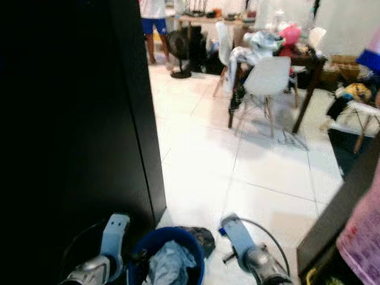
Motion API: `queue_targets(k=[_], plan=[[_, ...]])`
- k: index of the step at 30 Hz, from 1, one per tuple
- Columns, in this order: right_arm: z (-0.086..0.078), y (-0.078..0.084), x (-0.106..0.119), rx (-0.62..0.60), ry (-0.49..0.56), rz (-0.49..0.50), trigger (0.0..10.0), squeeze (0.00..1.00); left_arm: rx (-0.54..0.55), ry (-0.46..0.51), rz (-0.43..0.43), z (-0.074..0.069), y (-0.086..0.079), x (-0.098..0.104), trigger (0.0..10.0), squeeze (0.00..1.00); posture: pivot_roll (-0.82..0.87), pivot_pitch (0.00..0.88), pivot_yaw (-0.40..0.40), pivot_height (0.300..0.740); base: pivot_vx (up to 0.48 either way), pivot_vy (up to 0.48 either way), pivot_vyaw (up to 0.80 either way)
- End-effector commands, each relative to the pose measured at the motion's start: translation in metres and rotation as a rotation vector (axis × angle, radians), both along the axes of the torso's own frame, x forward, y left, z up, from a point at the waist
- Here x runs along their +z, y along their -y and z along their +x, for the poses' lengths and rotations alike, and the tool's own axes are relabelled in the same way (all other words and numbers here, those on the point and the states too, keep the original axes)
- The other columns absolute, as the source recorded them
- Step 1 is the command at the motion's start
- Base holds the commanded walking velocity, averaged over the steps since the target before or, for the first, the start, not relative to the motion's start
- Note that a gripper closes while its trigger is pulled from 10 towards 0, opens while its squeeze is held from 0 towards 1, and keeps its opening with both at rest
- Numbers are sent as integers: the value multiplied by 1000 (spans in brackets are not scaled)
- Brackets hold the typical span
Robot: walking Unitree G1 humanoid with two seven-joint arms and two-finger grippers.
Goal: Clean up the room
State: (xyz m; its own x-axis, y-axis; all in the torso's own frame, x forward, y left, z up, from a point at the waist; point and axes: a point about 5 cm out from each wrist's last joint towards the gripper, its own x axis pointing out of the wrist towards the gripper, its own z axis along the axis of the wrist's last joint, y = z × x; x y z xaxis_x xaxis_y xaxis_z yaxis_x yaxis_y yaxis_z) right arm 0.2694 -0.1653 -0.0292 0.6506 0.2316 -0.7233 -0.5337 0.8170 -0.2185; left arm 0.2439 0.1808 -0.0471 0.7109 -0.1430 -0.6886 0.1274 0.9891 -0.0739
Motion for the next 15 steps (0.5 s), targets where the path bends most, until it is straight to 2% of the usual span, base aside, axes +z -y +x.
queue_targets(k=[1, 2, 3, 5, 6, 8, 9, 13, 14, 15], plan=[[5, -15, 4, 107, -10, 1, 10000, 0, 62, -43, 46, -14, -14, -8, 10000, 0, 119, 29, -55, 721, 0, 0, 775], [9, -25, 8, 167, -15, 10, 10000, 0, 91, -59, 61, -21, -18, -12, 10000, 0, 128, 30, -60, 721, 0, 0, 775], [9, -25, 8, 167, -15, 10, 10000, 0, 91, -59, 61, -21, -18, -12, 10000, 0, 128, 30, -60, 721, 0, 0, 775], [12, -42, 11, 250, -52, 13, 10000, 0, 133, -101, 96, -38, -25, -21, 10000, 0, 151, 34, -71, 721, 0, 0, 775], [12, -48, 10, 282, -71, -33, 10000, 0, 152, -131, 115, -50, -30, -27, 10000, 0, 151, 34, -71, 721, 0, 0, 763], [12, -48, 10, 282, -71, -33, 10000, 0, 152, -131, 115, -50, -30, -27, 10000, 0, 151, 34, -71, 721, 0, 0, 763], [15, -47, 11, 269, -56, -104, 10000, 0, 158, -148, 126, -57, -32, -30, 10000, 0, 166, 39, -74, 721, 0, 0, 0], [19, -50, 13, 241, -44, -115, 10000, 0, 157, -164, 143, -62, -33, -33, 10000, 0, 166, 39, -74, 721, 0, 0, 0], [19, -55, 14, 239, -51, -91, 10000, 184, 152, -174, 152, -65, -35, -34, 10000, 0, 184, 45, -74, 721, 0, 0, 0], [19, -59, 15, 246, -61, -76, 10000, 667, 151, -180, 159, -67, -36, -35, 10000, 0, 188, 46, -73, 721, 0, 0, 0]])
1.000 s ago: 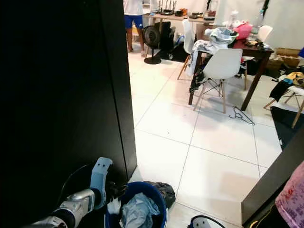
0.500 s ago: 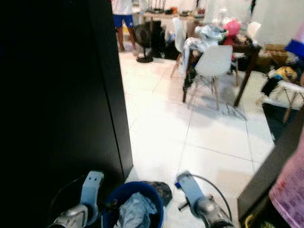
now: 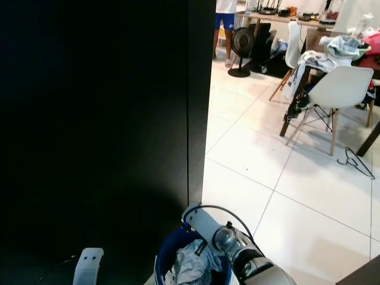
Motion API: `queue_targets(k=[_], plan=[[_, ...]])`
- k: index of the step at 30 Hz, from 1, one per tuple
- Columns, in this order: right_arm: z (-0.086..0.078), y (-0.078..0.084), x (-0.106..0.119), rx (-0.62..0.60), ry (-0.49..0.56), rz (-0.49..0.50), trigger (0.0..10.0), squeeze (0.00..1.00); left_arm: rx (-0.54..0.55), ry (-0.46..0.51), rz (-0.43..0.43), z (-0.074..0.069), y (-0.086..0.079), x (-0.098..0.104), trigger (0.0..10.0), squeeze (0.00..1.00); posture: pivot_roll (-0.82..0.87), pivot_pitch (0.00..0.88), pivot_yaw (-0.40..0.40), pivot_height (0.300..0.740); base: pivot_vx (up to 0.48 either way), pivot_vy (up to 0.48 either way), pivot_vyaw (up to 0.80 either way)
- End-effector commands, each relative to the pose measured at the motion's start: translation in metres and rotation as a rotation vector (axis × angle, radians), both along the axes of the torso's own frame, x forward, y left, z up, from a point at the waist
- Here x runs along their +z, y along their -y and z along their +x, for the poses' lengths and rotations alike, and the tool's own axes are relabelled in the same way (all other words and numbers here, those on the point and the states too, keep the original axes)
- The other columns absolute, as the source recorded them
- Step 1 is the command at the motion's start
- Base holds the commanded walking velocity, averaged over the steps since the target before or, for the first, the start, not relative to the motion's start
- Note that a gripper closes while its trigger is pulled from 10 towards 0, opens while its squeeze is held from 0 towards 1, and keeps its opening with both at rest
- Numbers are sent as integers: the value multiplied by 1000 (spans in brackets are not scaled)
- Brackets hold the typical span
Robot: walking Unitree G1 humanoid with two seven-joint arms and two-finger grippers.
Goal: Clean up the room
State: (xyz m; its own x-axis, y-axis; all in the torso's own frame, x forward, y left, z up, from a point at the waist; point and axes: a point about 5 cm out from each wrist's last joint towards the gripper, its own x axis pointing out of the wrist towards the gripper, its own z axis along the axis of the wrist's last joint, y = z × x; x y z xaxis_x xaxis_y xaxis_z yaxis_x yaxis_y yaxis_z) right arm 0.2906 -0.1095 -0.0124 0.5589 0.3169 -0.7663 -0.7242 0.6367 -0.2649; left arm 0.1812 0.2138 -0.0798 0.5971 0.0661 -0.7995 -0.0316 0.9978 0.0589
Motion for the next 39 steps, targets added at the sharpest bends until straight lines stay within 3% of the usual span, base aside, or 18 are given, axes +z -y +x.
queue_targets(k=[1, 5, 13, 14, 16, 17, 18, 21, 24, 25, 26, 29, 30, 33, 38, 39], plan=[[-3, -6, -2, 10, -37, 3, 10000, 992, -5, -27, 20, -6, -4, -2, 10000, 0, 188, 46, -73, 721, 0, 0, 0], [-2, -10, -2, 14, -32, 1, 10000, 1000, -1, -34, 29, -7, -5, -3, 10000, 0, 188, 46, -73, 721, 0, 0, 0], [-2, 1, -4, -97, -4, -16, 10000, 945, -6, -32, 32, -6, -7, -2, 10000, 0, 183, 45, -68, 721, 0, 0, 0], [-4, 10, -6, -166, -19, 13, 10000, 0, -9, -36, 31, -6, -6, -2, 10000, 0, 166, 43, -59, 721, 0, 0, 0], [-6, 16, -8, -214, -30, 34, 10000, 0, -11, -39, 31, -6, -6, -2, 10000, 0, 166, 43, -59, 721, 0, 0, 0], [-13, 31, -15, -294, -46, 39, 10000, 0, -13, -49, 28, -7, -5, -3, 10000, 0, 157, 42, -56, 721, 0, 0, 0], [-13, 31, -15, -294, -46, 39, 10000, 0, -13, -49, 28, -7, -5, -3, 10000, 0, 157, 42, -56, 721, 0, 0, 0], [-46, 70, -39, -484, -114, 11, 10000, 0, 0, -85, 14, -12, -3, -6, 10000, 0, 157, 42, -56, 721, 0, 0, 0], [-57, 76, -45, -523, -141, 3, 10000, 0, 3, -96, 11, -14, -2, -7, 10000, 0, 157, 42, -56, 721, -87, 0, 0], [-77, 84, -56, -547, -195, -24, 10000, 0, -8, -106, 13, -15, -1, -8, 10000, 0, 157, 42, -56, 721, -364, 0, 0], [-77, 84, -56, -547, -195, -24, 10000, 0, -8, -106, 13, -15, -1, -8, 10000, 0, 157, 42, -56, 721, -364, 0, 0], [-140, 104, -83, -570, -363, -131, 10000, 0, -45, -131, 20, -22, 2, -11, 10000, 0, 122, 35, -47, 721, -399, 0, 0], [-140, 104, -83, -570, -363, -131, 10000, 0, -45, -131, 20, -22, 2, -11, 10000, 0, 122, 35, -47, 721, -401, 0, 0], [-162, 109, -90, -546, -415, -173, 10000, 0, -65, -141, 21, -25, 5, -13, 10000, 0, 119, 34, -45, 721, -454, 0, 0], [-168, 109, -91, -547, -423, -174, 10000, 0, -83, -147, 20, -26, 9, -15, 10000, 0, 119, 34, -45, 721, -480, 0, 0], [-167, 103, -92, -548, -418, -168, 10000, 0, -96, -148, 16, -25, 16, -15, 10000, 0, 113, 31, -43, 721, -480, 0, 0]])
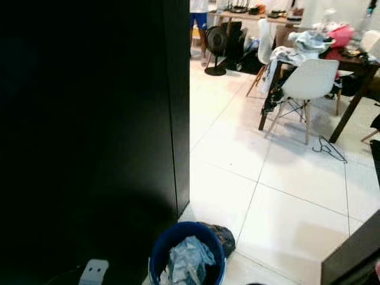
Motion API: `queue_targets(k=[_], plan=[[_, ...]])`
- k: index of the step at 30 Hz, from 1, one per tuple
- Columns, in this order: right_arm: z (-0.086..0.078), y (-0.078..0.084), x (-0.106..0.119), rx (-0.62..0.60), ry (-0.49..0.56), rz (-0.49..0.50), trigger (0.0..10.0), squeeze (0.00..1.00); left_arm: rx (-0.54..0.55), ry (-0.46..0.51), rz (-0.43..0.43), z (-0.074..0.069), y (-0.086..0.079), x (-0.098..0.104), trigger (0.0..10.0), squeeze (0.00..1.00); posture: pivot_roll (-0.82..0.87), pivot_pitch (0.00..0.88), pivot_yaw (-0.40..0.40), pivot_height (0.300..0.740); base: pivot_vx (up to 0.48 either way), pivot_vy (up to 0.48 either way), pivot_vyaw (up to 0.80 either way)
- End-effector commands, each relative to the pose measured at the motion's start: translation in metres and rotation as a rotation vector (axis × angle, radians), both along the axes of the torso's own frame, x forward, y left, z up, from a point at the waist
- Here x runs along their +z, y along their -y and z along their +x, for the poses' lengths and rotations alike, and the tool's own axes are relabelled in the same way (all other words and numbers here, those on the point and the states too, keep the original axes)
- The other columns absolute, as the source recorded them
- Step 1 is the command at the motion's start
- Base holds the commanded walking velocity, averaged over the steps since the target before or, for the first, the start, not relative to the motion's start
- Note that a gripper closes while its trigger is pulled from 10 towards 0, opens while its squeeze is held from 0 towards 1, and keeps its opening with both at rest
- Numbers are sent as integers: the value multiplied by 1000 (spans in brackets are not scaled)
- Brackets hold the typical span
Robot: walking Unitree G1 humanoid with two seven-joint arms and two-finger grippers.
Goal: Clean up the room
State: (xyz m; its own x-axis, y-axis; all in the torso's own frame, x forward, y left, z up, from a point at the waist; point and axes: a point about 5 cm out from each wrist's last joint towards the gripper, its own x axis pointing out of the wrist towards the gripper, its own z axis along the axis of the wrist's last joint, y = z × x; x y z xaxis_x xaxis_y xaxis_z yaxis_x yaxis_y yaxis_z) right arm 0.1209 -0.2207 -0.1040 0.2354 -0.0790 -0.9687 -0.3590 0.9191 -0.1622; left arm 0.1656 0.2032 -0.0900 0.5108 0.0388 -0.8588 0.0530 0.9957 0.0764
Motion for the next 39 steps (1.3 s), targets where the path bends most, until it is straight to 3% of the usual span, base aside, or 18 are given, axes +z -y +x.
queue_targets(k=[1, 5, 9, 15, 21, 31, 39], plan=[[3, -8, -1, 19, 16, 8, 10000, 0, -18, -40, -2, -9, 5, -5, 10000, 0, 113, 31, -43, 721, -480, 0, 0], [4, -12, -1, 19, 19, 10, 10000, 0, -23, -39, -4, -8, 8, -5, 10000, 0, 113, 31, -43, 721, -480, 0, 0], [12, -36, -2, 46, 44, 23, 10000, 0, -46, -39, -17, -3, 26, -5, 10000, 0, 109, 20, -43, 721, -480, 0, 0], [11, -48, -4, 76, 40, 25, 10000, 0, -64, -37, -27, 2, 39, -4, 10000, 0, 110, 18, -46, 721, -480, 0, 0], [9, -48, -4, 74, 32, 22, 10000, 0, -71, -35, -31, 5, 45, -3, 10000, 0, 104, 21, -44, 721, -480, 0, 0], [11, -44, -3, 89, 37, 0, 10000, 0, -76, -42, -31, 1, 38, -5, 10000, 0, 99, 27, -44, 721, -480, 0, -669], [14, -45, -3, 102, 45, 2, 10000, 0, -54, -38, -33, 1, 36, -5, 10000, 0, 100, 34, -54, 721, -314, 0, 295]])
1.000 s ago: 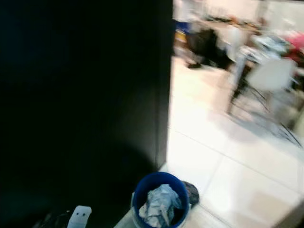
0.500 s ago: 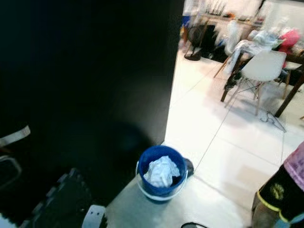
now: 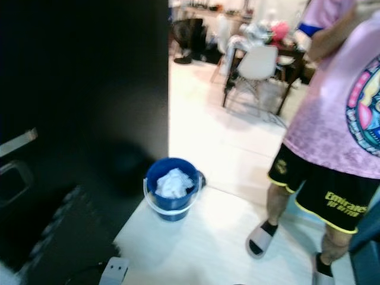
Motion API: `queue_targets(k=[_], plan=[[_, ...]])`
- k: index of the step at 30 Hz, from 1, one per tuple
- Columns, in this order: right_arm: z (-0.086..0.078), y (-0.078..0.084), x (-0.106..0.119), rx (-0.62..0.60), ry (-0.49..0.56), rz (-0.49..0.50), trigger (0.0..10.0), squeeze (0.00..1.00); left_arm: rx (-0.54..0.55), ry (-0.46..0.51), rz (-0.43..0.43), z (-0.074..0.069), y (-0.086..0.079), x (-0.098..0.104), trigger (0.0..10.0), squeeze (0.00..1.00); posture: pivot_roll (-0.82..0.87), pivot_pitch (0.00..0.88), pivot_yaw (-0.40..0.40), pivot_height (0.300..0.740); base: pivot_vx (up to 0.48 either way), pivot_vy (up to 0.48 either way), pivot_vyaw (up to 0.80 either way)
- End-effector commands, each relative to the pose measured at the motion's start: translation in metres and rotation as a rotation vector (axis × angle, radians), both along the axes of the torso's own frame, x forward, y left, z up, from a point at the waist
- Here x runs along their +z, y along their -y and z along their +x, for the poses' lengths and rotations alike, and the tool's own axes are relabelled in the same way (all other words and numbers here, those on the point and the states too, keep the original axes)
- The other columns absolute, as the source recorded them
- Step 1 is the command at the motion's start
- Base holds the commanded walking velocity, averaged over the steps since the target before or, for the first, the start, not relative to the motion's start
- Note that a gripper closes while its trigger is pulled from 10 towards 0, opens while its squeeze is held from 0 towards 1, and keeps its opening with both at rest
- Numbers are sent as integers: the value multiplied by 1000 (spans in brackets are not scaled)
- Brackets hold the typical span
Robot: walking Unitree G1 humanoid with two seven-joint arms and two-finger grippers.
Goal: Clean up the room
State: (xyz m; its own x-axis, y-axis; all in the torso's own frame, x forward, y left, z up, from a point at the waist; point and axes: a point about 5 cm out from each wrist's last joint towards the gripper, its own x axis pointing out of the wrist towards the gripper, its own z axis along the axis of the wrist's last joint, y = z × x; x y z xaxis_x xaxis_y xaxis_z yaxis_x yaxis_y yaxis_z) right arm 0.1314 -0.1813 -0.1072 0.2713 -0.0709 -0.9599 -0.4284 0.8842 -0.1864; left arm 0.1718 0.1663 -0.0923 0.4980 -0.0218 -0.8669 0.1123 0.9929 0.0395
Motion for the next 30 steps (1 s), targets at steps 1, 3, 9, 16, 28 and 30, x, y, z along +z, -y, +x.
queue_targets(k=[1, 3, 9, 16, 28, 30], plan=[[3, -6, 0, 11, 16, 13, 10000, 0, 7, -24, 4, -6, -2, -3, 10000, 0, 100, 34, -56, 721, 0, 0, 0], [1, -4, 0, 23, 9, -14, 10000, 0, 4, -26, 7, -6, -2, -3, 10000, 0, 100, 33, -57, 721, 0, 0, 0], [-2, -7, -1, 29, -2, -2, 10000, 0, -4, -22, 7, -5, -1, -2, 10000, 0, 102, 36, -57, 721, 0, 0, -258], [-3, -5, -1, 50, -5, -27, 10000, 0, -12, -18, 7, -5, 2, -2, 10000, 0, 98, 36, -63, 721, 0, 0, -758], [-3, -1, -1, 75, -14, -52, 10000, 0, -23, -16, 4, -4, 5, -2, 10000, 0, 94, 29, -70, 721, 0, 0, -753], [-3, -1, -1, 76, -15, -58, 10000, 0, -33, -12, 8, -4, 6, -2, 10000, 0, 95, 29, -70, 721, 0, 0, -747]])
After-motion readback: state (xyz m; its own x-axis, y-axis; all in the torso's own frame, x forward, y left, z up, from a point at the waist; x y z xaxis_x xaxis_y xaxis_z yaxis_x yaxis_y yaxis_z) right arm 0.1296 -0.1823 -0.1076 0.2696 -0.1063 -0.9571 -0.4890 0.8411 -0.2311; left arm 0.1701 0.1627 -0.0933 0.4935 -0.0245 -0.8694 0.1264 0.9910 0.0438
